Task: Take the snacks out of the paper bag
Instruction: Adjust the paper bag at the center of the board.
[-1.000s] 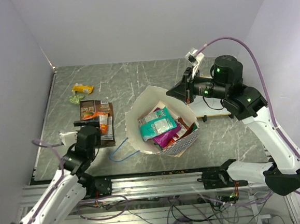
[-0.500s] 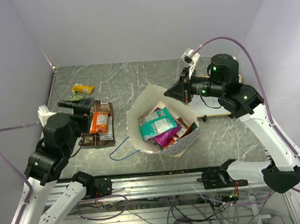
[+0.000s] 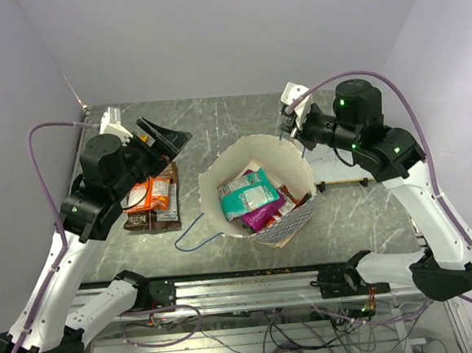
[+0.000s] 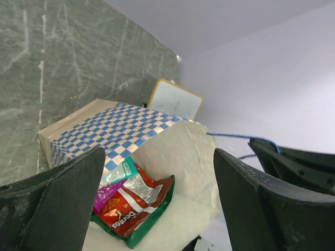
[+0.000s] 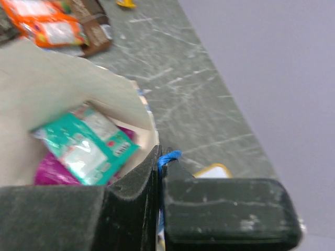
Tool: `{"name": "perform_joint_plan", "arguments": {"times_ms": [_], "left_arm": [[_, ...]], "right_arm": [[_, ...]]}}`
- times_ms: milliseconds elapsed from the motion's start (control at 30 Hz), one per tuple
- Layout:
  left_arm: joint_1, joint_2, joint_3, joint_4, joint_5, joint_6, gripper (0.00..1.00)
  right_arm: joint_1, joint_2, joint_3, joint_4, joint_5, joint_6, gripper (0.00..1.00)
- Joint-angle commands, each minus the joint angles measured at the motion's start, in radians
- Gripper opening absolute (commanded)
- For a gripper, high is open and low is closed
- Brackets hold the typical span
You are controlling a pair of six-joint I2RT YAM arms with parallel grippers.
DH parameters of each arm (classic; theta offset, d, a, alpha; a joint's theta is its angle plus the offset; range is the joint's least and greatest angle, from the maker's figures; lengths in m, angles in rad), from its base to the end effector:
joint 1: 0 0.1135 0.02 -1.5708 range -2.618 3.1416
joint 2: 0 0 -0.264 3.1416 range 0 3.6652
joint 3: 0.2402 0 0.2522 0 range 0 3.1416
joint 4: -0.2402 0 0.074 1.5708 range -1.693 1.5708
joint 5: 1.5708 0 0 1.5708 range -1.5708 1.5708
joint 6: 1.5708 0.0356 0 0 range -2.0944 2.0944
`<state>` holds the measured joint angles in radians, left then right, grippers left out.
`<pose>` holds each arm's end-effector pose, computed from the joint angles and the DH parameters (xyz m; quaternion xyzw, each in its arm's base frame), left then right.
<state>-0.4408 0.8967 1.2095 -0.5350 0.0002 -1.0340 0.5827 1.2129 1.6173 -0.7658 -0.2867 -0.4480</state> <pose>0.1598 -0.0754 0.4281 -0.2282 0.7471 -0.4199 0.4621 0.1867 0.1351 0.4741 -0.4720 0.6685 0.1551 0.5535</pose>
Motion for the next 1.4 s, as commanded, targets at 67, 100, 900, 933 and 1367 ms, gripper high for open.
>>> {"name": "perform_joint_plan", "arguments": {"times_ms": [67, 100, 900, 933, 1367], "left_arm": [[0.006, -0.022, -0.01, 0.058, 0.184, 0.08, 0.95], [0.005, -0.021, -0.01, 0.06, 0.195, 0.092, 0.95], [0.005, 0.024, 0.118, -0.114, 0.305, 0.373, 0.96], [0.005, 0.028, 0.129, -0.127, 0.31, 0.388, 0.96], [-0.008, 0.032, 0.094, -0.064, 0.501, 0.48, 0.86]], "right_arm": [[0.002, 0.04, 0.148, -0.076, 0.141, -0.363, 0.0], [0.002, 0.051, 0.162, -0.084, 0.151, -0.376, 0.0], [-0.001, 0.194, 0.437, -0.119, 0.065, -0.446, 0.0], [-0.001, 0.202, 0.453, -0.13, 0.045, -0.42, 0.0], [0.128, 0.012, -0.111, 0.476, -0.115, 0.44, 0.0]]}}
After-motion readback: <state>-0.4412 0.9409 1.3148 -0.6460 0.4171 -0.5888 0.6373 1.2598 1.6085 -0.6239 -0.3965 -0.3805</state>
